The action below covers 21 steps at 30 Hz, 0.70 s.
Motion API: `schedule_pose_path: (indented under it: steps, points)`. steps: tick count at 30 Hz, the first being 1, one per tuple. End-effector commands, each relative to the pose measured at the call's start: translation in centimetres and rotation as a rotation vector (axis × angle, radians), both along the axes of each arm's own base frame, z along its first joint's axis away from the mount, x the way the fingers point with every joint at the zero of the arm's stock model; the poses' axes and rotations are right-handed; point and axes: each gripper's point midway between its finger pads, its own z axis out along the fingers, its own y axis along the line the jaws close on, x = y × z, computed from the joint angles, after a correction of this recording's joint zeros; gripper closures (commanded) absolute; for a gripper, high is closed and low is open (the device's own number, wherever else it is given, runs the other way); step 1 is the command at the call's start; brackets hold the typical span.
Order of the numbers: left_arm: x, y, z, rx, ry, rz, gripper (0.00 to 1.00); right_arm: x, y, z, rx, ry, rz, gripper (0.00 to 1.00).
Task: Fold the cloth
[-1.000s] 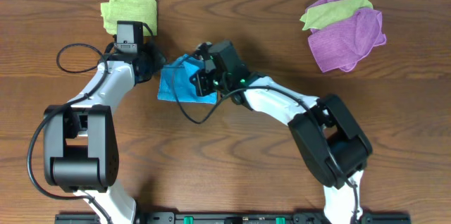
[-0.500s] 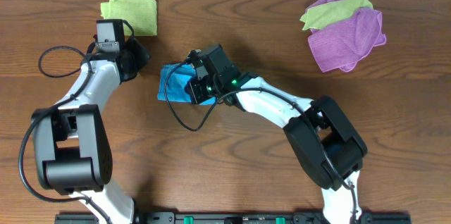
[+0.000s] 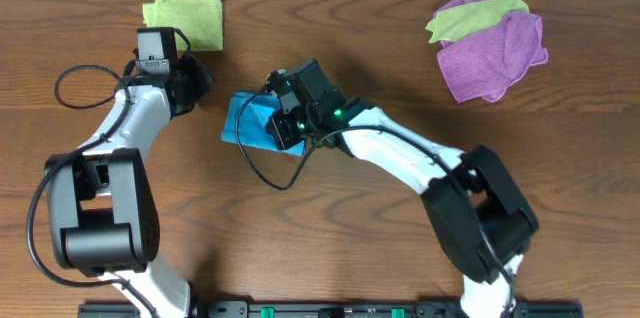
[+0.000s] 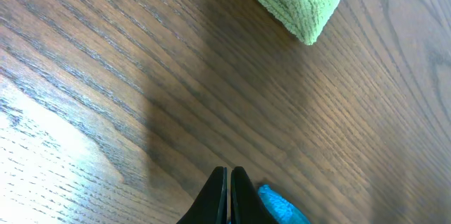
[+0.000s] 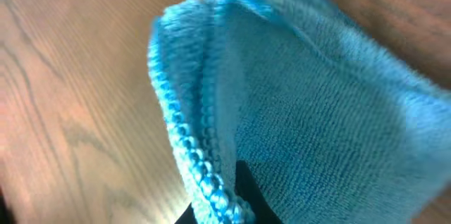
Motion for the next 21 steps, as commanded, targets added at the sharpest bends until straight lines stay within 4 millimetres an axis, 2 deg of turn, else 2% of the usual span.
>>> schedule_pose_path:
  steps: [1, 9, 21]
  points:
    - [0.9, 0.4, 2.3, 0.025, -0.055, 0.001, 0.94, 0.3, 0.2, 3.4, 0.025, -0.080, 0.027, 0.99]
    - [0.9, 0.4, 2.3, 0.024, -0.055, 0.001, 0.94, -0.8, -0.6, 2.5, -0.019, -0.026, 0.031, 0.99]
    - [0.9, 0.4, 2.3, 0.025, -0.055, 0.001, 0.94, -0.3, 0.2, 2.5, 0.000, -0.065, 0.045, 0.99]
